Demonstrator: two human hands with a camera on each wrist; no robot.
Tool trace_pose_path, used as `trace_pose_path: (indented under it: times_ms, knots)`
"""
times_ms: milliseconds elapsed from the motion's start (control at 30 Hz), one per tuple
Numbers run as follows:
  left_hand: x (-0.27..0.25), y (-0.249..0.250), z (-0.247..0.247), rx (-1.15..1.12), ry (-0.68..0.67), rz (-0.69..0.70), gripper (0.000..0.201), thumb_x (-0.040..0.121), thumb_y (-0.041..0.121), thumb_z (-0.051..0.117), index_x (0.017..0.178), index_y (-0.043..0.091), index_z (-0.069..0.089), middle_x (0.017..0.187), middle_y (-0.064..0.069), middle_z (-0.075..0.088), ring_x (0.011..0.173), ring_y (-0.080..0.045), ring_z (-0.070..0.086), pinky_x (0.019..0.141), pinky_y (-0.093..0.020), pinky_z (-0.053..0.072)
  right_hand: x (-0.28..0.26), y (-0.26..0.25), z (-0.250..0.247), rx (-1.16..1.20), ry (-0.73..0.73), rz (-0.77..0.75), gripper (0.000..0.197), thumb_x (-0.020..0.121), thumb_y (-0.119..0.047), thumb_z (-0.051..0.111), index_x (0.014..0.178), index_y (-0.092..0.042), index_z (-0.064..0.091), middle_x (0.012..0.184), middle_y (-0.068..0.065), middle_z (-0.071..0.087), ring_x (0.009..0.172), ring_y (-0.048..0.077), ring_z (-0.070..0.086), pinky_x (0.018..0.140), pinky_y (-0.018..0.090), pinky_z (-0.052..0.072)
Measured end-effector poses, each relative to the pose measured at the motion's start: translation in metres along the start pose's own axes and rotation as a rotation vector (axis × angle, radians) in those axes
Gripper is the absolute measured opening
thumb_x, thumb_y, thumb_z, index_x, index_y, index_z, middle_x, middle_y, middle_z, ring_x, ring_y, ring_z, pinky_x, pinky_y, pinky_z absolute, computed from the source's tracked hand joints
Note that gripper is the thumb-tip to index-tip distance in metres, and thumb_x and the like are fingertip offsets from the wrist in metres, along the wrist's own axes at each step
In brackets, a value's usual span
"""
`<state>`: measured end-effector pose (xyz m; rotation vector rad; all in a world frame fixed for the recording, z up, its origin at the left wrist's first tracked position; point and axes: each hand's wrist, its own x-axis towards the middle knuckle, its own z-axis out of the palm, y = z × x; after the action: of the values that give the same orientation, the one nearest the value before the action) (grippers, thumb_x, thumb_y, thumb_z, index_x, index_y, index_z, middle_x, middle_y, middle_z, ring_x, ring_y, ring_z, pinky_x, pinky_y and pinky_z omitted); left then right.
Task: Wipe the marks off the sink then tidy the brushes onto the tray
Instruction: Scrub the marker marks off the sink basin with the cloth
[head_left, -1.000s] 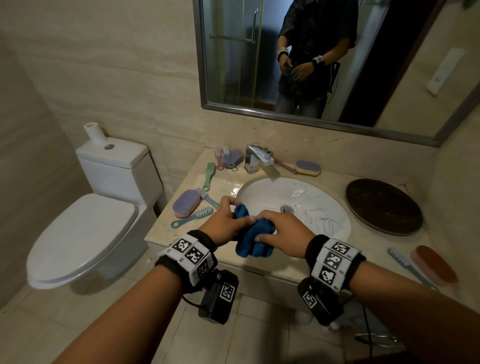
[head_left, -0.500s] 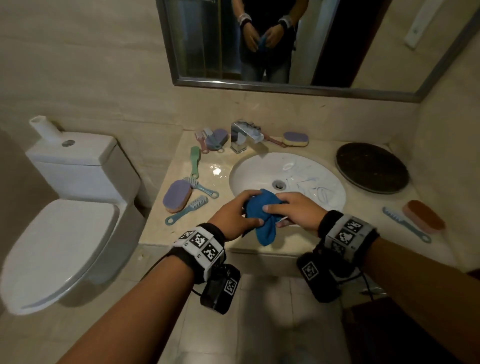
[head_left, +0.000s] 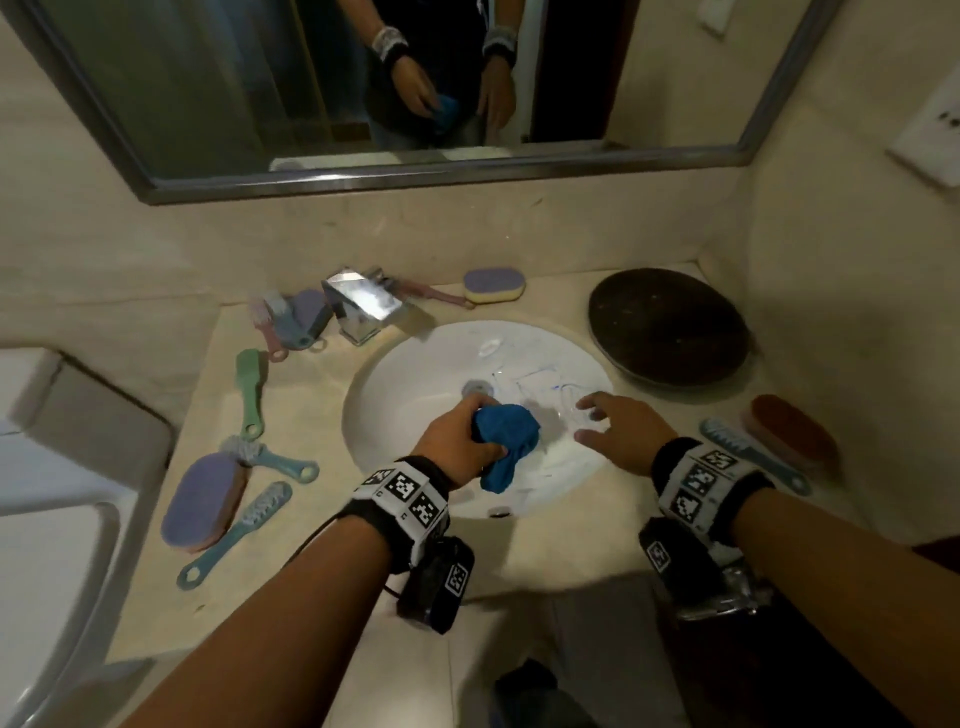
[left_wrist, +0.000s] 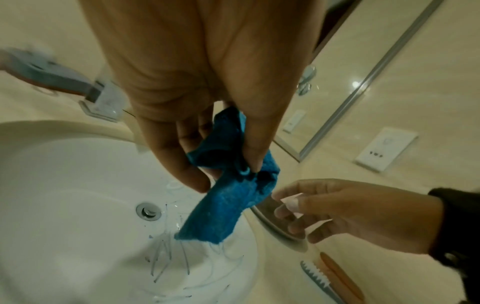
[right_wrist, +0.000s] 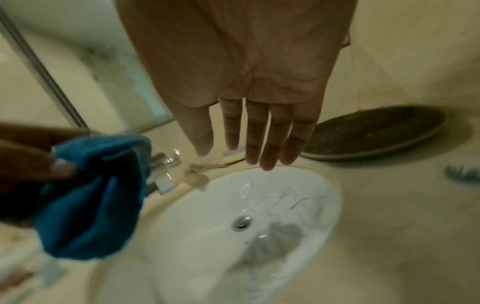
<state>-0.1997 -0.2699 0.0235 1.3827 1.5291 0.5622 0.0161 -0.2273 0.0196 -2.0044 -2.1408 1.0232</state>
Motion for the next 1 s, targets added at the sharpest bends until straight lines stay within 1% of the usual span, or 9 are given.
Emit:
trace_pose_path:
  times_ms: [67, 133, 233, 333, 467, 533, 633, 800, 1000]
  knots:
    - [0.028, 0.004, 0.012, 0.033, -0.021, -0.013, 0.044, 0.082, 0.005, 0.064, 0.121, 0.015, 0.048, 0.11, -0.011, 0.059, 0.102, -0.032, 0.059, 0.087, -0.05, 0.053, 0.02, 0.025, -0.006, -0.134, -0.007, 0.02, 0.054, 0.087, -0.031, 0.061, 0.137, -0.024, 0.04, 0.14, 0.005, 0.043, 0.127, 0.023, 0.044, 0.106, 0.033, 0.036]
    - [0.052, 0.004, 0.023, 0.012, -0.052, -0.041, 0.045, 0.081, 0.003, 0.062, 0.122, 0.016, 0.047, 0.112, -0.011, 0.059, 0.103, -0.033, 0.059, 0.087, -0.049, 0.053, 0.037, 0.044, -0.008, -0.184, -0.006, 0.037, 0.057, 0.087, -0.032, 0.06, 0.139, -0.027, 0.036, 0.147, 0.002, 0.035, 0.133, 0.022, 0.037, 0.111, 0.037, 0.032]
    - [0.083, 0.001, 0.038, 0.025, -0.098, -0.071, 0.043, 0.082, 0.002, 0.059, 0.12, 0.016, 0.047, 0.109, -0.011, 0.061, 0.097, -0.03, 0.059, 0.081, -0.042, 0.053, 0.054, 0.066, -0.007, -0.165, -0.014, 0.086, 0.061, 0.086, -0.029, 0.059, 0.14, -0.028, 0.032, 0.152, 0.003, 0.026, 0.137, 0.024, 0.031, 0.112, 0.04, 0.031]
    - [0.112, -0.003, 0.049, 0.035, -0.149, -0.104, 0.044, 0.084, 0.005, 0.06, 0.124, 0.015, 0.045, 0.107, -0.008, 0.057, 0.102, -0.032, 0.058, 0.078, -0.038, 0.05, 0.065, 0.083, -0.002, -0.168, 0.009, 0.145, 0.069, 0.085, -0.028, 0.059, 0.144, -0.031, 0.023, 0.156, 0.001, 0.013, 0.138, 0.027, 0.027, 0.111, 0.041, 0.032]
    - [0.158, -0.009, 0.066, 0.025, -0.206, -0.143, 0.048, 0.085, 0.006, 0.062, 0.127, 0.016, 0.042, 0.111, -0.007, 0.052, 0.107, -0.031, 0.055, 0.091, -0.046, 0.051, 0.082, 0.096, -0.003, -0.244, 0.055, 0.27, 0.081, 0.086, -0.034, 0.06, 0.147, -0.035, 0.008, 0.158, 0.002, -0.006, 0.142, 0.029, 0.017, 0.112, 0.045, 0.027]
    - [0.181, -0.014, 0.079, 0.027, -0.229, -0.133, 0.048, 0.084, 0.004, 0.062, 0.127, 0.016, 0.042, 0.113, -0.008, 0.054, 0.108, -0.031, 0.055, 0.092, -0.048, 0.05, 0.091, 0.099, -0.002, -0.272, 0.083, 0.318, 0.079, 0.086, -0.036, 0.059, 0.147, -0.033, 0.009, 0.158, 0.003, -0.003, 0.142, 0.029, 0.019, 0.111, 0.045, 0.027]
    - [0.208, -0.026, 0.1, 0.035, -0.248, -0.1, 0.05, 0.082, 0.002, 0.062, 0.125, 0.017, 0.043, 0.122, -0.014, 0.054, 0.108, -0.032, 0.056, 0.089, -0.049, 0.052, 0.096, 0.103, 0.007, -0.303, 0.061, 0.365, 0.065, 0.089, -0.038, 0.054, 0.144, -0.027, 0.022, 0.156, 0.004, 0.007, 0.133, 0.029, 0.032, 0.107, 0.046, 0.035]
    - [0.244, -0.043, 0.129, 0.139, -0.234, -0.035, 0.053, 0.082, 0.003, 0.062, 0.131, 0.015, 0.045, 0.132, -0.013, 0.043, 0.119, -0.03, 0.048, 0.101, -0.032, 0.039, 0.093, 0.11, 0.022, -0.282, 0.091, 0.37, 0.061, 0.091, -0.038, 0.05, 0.146, -0.029, 0.023, 0.156, 0.005, 0.007, 0.133, 0.028, 0.03, 0.107, 0.038, 0.034]
    - [0.245, -0.05, 0.169, 0.117, -0.421, -0.03, 0.06, 0.091, 0.039, 0.056, 0.144, 0.019, 0.034, 0.143, -0.01, 0.042, 0.126, -0.029, 0.046, 0.108, -0.042, 0.038, 0.09, 0.114, 0.033, -0.165, 0.091, 0.371, 0.062, 0.094, -0.036, 0.047, 0.148, -0.034, 0.017, 0.158, 0.003, 0.005, 0.142, 0.026, 0.017, 0.115, 0.034, 0.021]
